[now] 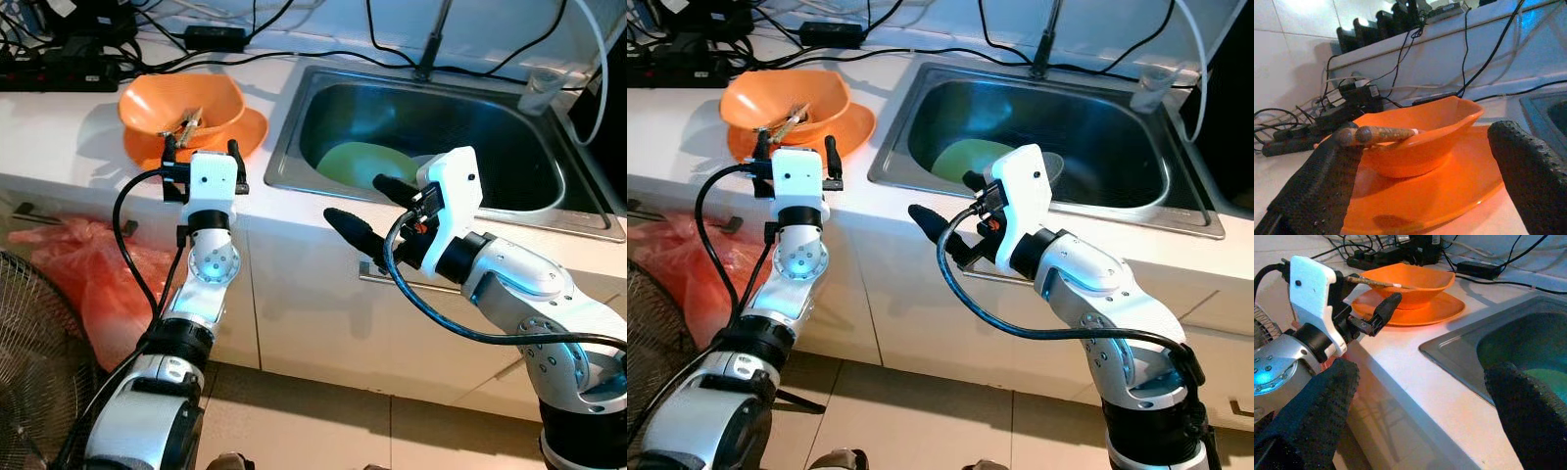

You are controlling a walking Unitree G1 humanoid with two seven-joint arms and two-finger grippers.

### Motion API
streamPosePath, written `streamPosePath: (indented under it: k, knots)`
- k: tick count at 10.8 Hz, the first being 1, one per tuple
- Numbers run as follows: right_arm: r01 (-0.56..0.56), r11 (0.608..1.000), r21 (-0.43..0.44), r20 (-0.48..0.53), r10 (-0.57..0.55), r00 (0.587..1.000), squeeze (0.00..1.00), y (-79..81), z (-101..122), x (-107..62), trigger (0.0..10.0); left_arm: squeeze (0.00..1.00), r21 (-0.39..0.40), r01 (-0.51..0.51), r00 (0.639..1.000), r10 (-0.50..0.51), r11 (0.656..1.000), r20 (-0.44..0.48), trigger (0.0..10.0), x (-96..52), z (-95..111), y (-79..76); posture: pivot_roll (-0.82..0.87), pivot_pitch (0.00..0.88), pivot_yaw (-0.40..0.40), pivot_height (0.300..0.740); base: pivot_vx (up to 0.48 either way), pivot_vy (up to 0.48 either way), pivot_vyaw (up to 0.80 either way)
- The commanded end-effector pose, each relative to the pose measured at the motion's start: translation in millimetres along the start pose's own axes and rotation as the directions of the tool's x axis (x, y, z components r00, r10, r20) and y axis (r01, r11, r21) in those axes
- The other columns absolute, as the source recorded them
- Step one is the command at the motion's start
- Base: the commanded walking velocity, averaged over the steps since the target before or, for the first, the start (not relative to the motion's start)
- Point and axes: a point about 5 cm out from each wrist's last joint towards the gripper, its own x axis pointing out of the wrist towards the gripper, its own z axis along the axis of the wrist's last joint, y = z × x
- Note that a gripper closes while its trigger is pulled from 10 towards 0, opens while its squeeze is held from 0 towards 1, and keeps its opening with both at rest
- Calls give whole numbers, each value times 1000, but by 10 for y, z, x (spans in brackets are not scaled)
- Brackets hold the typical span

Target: Kitchen organization

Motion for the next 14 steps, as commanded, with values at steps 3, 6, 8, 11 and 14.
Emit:
streamPosePath:
  k: [3,6,8,11,14]
  knots:
    - [6,1000,-8,-6,-6,1000,0,17,0,-44,10000,0,12,-35,999,34,999,33,10000,89,56,41,-158,97,-62,740,0,0,0]
    - [8,1000,-9,-4,-8,1000,0,24,2,-41,10000,0,27,-55,998,55,998,23,10000,168,52,91,-164,97,-59,740,0,0,0]
    - [10,1000,-10,-5,-10,1000,0,28,0,-47,10000,0,8,-26,999,25,1000,20,5922,173,41,69,-170,98,-60,740,0,0,0]
    - [18,1000,-15,-5,-18,1000,0,18,8,-62,10000,0,7,-18,999,17,1000,33,0,185,57,46,-175,98,-58,740,0,0,0]
    - [22,1000,-14,-6,-22,1000,0,16,1,-61,10000,0,13,-17,999,17,1000,36,0,194,48,67,-173,94,-57,740,0,0,0]
